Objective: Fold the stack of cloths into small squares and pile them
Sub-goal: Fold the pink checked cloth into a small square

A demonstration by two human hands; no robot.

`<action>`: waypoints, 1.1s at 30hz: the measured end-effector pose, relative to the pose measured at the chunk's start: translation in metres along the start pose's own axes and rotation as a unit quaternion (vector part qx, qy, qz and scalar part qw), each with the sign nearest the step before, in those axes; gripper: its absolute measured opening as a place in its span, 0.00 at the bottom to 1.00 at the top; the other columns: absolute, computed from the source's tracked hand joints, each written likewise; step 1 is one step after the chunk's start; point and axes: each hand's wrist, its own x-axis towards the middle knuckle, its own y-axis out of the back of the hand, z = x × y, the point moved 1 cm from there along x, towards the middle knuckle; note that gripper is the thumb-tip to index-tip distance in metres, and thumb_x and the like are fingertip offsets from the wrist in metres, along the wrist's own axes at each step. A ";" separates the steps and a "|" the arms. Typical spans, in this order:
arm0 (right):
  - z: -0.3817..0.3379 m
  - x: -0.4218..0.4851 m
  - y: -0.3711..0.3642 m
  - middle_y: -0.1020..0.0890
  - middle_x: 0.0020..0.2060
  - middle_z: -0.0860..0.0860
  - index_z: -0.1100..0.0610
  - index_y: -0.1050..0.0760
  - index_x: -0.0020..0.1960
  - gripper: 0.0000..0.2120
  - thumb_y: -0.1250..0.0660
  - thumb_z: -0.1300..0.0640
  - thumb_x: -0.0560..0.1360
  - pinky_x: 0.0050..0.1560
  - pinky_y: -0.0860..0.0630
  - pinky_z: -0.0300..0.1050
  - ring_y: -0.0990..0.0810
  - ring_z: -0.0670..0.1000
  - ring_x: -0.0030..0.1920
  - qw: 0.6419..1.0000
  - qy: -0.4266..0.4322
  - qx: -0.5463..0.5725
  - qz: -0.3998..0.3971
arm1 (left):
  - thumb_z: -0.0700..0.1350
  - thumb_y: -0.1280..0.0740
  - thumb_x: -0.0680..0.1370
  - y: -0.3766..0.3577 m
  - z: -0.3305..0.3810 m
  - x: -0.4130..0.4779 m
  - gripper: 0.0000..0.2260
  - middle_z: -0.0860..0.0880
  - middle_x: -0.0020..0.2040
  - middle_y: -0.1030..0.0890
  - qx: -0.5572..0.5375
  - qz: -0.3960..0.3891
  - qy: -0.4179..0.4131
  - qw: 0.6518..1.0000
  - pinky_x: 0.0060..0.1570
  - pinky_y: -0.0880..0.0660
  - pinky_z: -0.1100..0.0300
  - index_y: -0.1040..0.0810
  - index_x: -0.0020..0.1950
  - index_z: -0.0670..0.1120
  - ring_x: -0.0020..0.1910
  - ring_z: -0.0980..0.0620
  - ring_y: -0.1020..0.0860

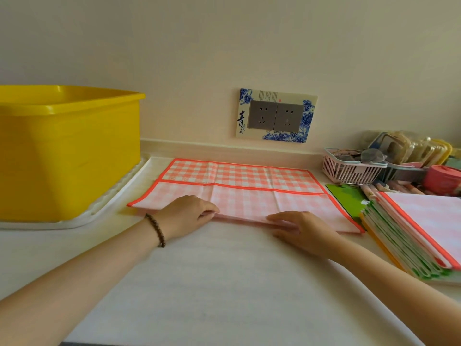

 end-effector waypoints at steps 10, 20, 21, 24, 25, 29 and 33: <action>-0.008 0.007 0.036 0.16 0.46 0.48 0.53 0.19 0.53 0.08 0.36 0.55 0.77 0.51 0.24 0.41 0.19 0.48 0.47 0.998 -0.021 0.052 -0.002 | 0.47 0.32 0.76 0.036 -0.010 0.001 0.06 0.58 0.45 0.18 -0.183 -0.005 0.013 0.983 0.50 0.27 0.70 0.17 0.50 0.49 0.44 0.66 0.21; -0.018 0.023 0.098 0.17 0.40 0.47 0.51 0.17 0.44 0.07 0.31 0.49 0.72 0.45 0.28 0.37 0.23 0.43 0.40 0.969 -0.037 0.213 -0.116 | 0.50 0.29 0.74 0.098 0.000 0.010 0.11 0.52 0.36 0.20 -0.235 -0.084 0.014 0.968 0.42 0.32 0.66 0.21 0.56 0.58 0.34 0.58 0.28; -0.016 0.029 0.098 0.16 0.39 0.45 0.50 0.17 0.43 0.05 0.31 0.50 0.72 0.45 0.27 0.33 0.21 0.41 0.39 0.975 -0.036 0.200 -0.092 | 0.48 0.28 0.73 0.095 -0.002 0.014 0.12 0.53 0.40 0.18 -0.228 -0.051 0.017 0.972 0.44 0.31 0.67 0.21 0.55 0.58 0.37 0.59 0.25; -0.006 0.049 0.082 0.16 0.39 0.43 0.49 0.18 0.44 0.04 0.30 0.51 0.73 0.44 0.25 0.32 0.20 0.41 0.39 0.996 -0.029 0.071 -0.039 | 0.44 0.29 0.74 0.079 0.000 0.024 0.13 0.60 0.50 0.21 -0.128 0.022 0.000 0.991 0.46 0.32 0.70 0.21 0.55 0.58 0.48 0.60 0.25; -0.001 0.055 0.072 0.16 0.40 0.45 0.51 0.17 0.45 0.05 0.30 0.51 0.73 0.43 0.25 0.33 0.20 0.41 0.38 0.998 -0.030 0.040 -0.033 | 0.44 0.30 0.74 0.071 0.003 0.026 0.11 0.61 0.51 0.22 -0.116 0.030 -0.009 0.993 0.46 0.33 0.74 0.20 0.55 0.57 0.49 0.59 0.25; 0.021 0.073 0.040 0.17 0.40 0.51 0.58 0.17 0.49 0.07 0.31 0.56 0.74 0.37 0.30 0.29 0.23 0.47 0.40 0.998 -0.054 0.025 0.006 | 0.48 0.33 0.76 0.032 0.011 0.032 0.08 0.59 0.50 0.20 -0.149 0.006 0.011 0.989 0.52 0.31 0.74 0.18 0.54 0.52 0.51 0.60 0.24; 0.038 0.087 0.017 0.16 0.44 0.54 0.57 0.17 0.48 0.06 0.32 0.58 0.74 0.42 0.32 0.37 0.25 0.48 0.40 0.995 -0.083 0.043 0.031 | 0.55 0.38 0.78 0.004 0.010 0.036 0.17 0.57 0.64 0.25 -0.098 -0.062 0.020 0.993 0.66 0.36 0.66 0.24 0.65 0.51 0.65 0.59 0.29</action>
